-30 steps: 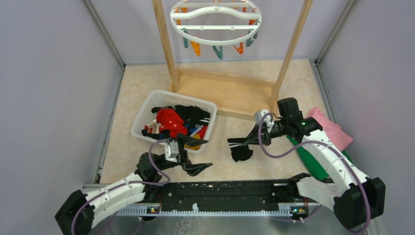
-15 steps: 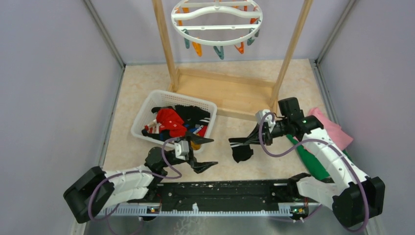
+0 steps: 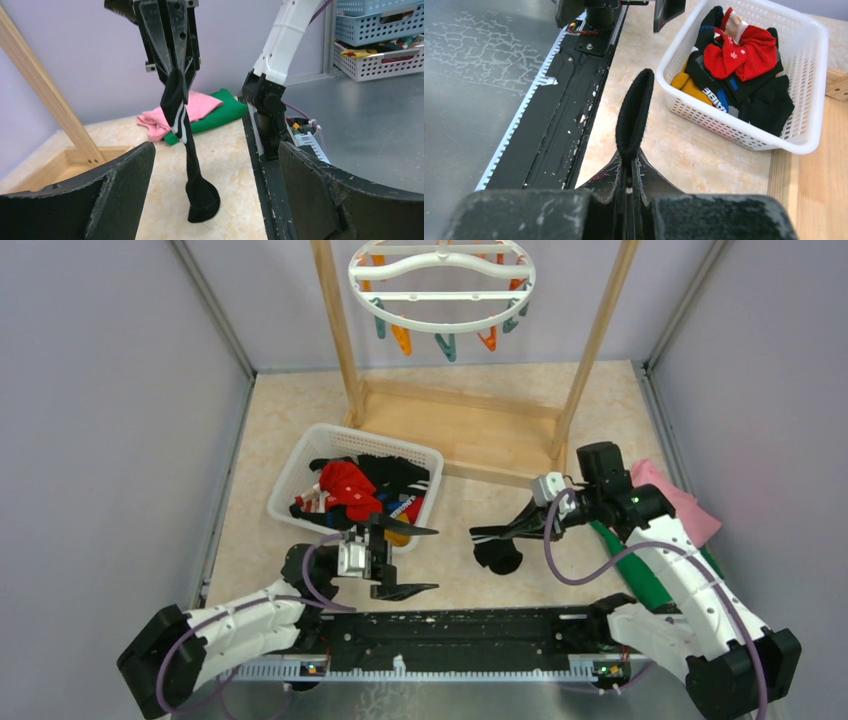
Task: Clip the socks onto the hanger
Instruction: Pick up the sock from the bin.
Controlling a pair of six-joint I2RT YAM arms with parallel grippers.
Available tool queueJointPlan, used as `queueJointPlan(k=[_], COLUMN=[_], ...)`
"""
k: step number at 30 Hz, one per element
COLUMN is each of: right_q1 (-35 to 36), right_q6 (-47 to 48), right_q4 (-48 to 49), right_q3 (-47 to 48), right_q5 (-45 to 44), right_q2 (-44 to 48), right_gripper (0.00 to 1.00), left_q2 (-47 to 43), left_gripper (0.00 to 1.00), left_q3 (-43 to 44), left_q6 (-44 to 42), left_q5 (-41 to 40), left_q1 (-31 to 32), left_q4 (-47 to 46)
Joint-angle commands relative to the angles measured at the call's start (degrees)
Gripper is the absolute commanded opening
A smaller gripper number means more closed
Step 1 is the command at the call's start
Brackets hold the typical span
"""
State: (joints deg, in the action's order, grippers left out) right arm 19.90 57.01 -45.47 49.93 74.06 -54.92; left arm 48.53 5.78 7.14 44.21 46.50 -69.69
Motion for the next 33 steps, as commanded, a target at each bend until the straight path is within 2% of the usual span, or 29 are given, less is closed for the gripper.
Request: queueJointPlan(k=[1, 7, 15, 19, 22, 26, 33], right_q1=[0.9, 2.6, 3.6, 3.7, 3.7, 4.1, 4.2], right_q6=[1.6, 1.5, 2.7, 2.6, 2.6, 2.5, 0.0], right_q4=[0.0, -0.6, -2.6, -3.1, -3.3, -3.2, -1.0], right_q3=[2.6, 3.2, 4.3, 4.7, 4.8, 4.8, 4.4], right_q5=[2.5, 3.2, 2.7, 2.7, 3.7, 4.4, 4.7], right_q2=[1.6, 1.6, 1.5, 1.0, 0.6, 0.2, 0.2], right_gripper=[0.0, 0.0, 0.0, 0.0, 0.0, 0.0, 0.0], left_q2=[-2.7, -0.3, -1.2, 2.2, 6.0, 11.9, 22.4], left_gripper=[0.99, 0.99, 0.99, 0.97, 0.95, 0.85, 0.77], left_q3=[1.4, 0.5, 1.8, 3.0, 3.1, 5.9, 8.5], left_q6=[1.5, 3.0, 0.0, -1.3, -0.6, 2.7, 5.2], left_q5=[3.0, 6.5, 4.4, 4.7, 4.0, 0.0, -6.9], left_q1=[0.1, 0.1, 0.2, 0.4, 0.7, 1.2, 6.0], left_q4=[-2.3, -9.0, -5.1, -5.4, -10.5, -15.5, -26.4])
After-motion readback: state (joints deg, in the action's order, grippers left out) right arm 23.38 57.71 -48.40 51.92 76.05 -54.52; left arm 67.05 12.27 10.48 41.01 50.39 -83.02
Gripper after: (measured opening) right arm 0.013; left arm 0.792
